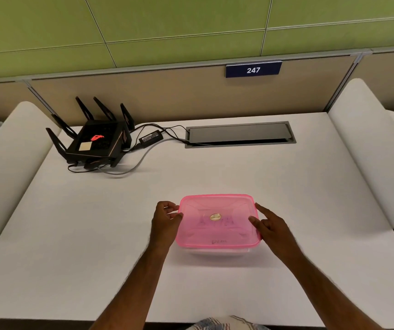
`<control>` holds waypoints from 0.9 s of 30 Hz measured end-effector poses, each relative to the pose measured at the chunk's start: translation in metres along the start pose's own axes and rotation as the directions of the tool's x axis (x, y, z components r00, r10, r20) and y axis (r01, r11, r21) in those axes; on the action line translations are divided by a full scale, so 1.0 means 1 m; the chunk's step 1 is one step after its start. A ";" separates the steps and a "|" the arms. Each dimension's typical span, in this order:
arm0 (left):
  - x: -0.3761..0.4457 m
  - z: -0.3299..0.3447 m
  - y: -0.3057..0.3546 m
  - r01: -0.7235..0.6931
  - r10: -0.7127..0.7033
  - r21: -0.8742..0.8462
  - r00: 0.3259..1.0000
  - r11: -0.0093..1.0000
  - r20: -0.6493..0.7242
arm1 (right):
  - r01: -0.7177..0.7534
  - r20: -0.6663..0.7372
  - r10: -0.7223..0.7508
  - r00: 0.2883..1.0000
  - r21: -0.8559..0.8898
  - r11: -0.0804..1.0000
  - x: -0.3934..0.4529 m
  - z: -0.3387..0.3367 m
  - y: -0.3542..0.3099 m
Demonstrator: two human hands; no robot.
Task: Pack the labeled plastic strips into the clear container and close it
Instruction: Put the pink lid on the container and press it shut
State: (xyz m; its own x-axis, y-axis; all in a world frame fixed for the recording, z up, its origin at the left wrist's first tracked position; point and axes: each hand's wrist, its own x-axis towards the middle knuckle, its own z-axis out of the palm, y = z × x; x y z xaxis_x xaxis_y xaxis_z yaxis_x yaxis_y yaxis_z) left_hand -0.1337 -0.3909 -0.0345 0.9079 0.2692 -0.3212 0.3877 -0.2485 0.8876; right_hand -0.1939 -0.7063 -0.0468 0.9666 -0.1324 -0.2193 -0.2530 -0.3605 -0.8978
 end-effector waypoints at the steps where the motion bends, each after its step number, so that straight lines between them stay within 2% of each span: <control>1: 0.000 0.000 0.000 -0.001 0.001 0.011 1.000 1.000 0.002 | -0.007 0.003 0.007 1.000 0.004 1.000 0.000 0.000 0.000; 5: 0.000 0.000 0.001 0.009 -0.009 0.024 1.000 1.000 0.018 | -0.014 0.022 0.014 1.000 -0.010 1.000 0.000 -0.001 -0.001; 14: -0.001 0.002 0.007 0.071 -0.066 -0.031 0.987 0.997 0.146 | -0.026 0.055 0.027 0.998 -0.023 0.999 -0.003 -0.003 -0.003; 19: 0.000 0.001 0.009 0.036 -0.038 0.017 0.986 0.999 0.162 | -0.052 0.073 0.055 0.996 -0.050 0.997 -0.004 -0.003 -0.002; 23: -0.004 0.001 0.009 -0.012 0.001 0.065 0.985 0.998 0.172 | -0.046 0.060 0.057 0.997 -0.173 0.984 -0.003 -0.003 0.000; 27: -0.005 0.000 0.008 -0.036 0.023 0.068 0.985 0.997 0.174 | -0.047 -0.010 0.045 0.999 -0.285 0.957 -0.002 -0.002 0.002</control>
State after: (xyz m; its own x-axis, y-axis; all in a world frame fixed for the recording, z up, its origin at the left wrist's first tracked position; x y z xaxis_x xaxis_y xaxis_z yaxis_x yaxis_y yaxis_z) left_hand -0.1351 -0.3943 -0.0262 0.9306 0.0975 -0.3528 0.3650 -0.3204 0.8742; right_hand -0.1964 -0.7091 -0.0474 0.9537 -0.1581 -0.2560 -0.2985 -0.6024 -0.7403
